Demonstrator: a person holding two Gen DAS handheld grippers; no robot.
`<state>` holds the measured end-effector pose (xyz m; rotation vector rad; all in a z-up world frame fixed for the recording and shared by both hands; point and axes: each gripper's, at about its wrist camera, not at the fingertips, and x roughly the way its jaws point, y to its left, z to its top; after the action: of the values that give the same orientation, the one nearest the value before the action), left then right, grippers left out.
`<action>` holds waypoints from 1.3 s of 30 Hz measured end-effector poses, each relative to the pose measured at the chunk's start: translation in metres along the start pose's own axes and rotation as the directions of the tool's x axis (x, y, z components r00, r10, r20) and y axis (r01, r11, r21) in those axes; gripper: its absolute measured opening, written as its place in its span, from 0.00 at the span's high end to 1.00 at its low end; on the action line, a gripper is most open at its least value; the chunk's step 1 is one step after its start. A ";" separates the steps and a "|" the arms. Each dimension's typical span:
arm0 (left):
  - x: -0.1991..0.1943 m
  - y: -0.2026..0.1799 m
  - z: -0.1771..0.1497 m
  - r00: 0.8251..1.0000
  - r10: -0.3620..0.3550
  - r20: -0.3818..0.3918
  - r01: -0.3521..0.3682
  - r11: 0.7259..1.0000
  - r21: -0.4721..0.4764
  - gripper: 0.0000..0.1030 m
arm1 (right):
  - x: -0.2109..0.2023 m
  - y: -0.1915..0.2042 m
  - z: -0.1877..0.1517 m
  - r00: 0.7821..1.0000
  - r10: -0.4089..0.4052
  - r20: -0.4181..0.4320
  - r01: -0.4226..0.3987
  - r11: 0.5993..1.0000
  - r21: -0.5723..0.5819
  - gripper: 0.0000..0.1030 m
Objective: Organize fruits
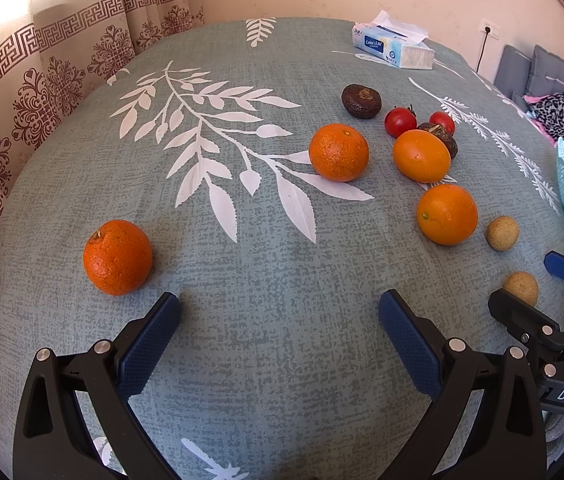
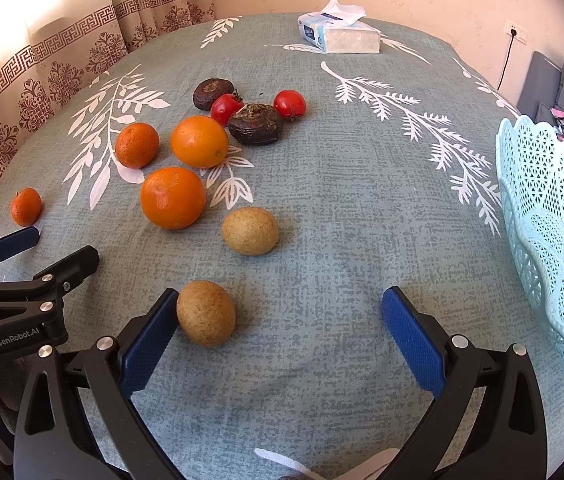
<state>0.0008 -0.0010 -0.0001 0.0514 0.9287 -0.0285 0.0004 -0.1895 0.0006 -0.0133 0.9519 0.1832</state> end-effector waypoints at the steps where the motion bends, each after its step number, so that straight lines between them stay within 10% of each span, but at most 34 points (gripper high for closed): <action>1: 0.000 0.000 0.000 1.000 0.000 0.000 0.000 1.000 0.000 0.05 | 0.000 0.000 0.000 1.000 0.002 -0.001 -0.002 1.000 -0.001 0.02; 35: -0.027 0.083 0.013 0.992 0.039 0.121 -0.021 0.989 -0.148 0.05 | -0.016 -0.014 0.002 0.995 0.081 0.057 -0.084 0.995 0.047 0.02; 39: -0.015 0.085 0.010 0.996 0.015 0.086 -0.002 0.989 -0.147 0.23 | -0.021 -0.009 0.001 0.996 0.062 0.071 -0.064 0.998 0.021 0.02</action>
<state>0.0042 0.0835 0.0204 -0.0819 0.8414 0.0458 -0.0090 -0.2014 0.0181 0.0448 0.8844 0.2293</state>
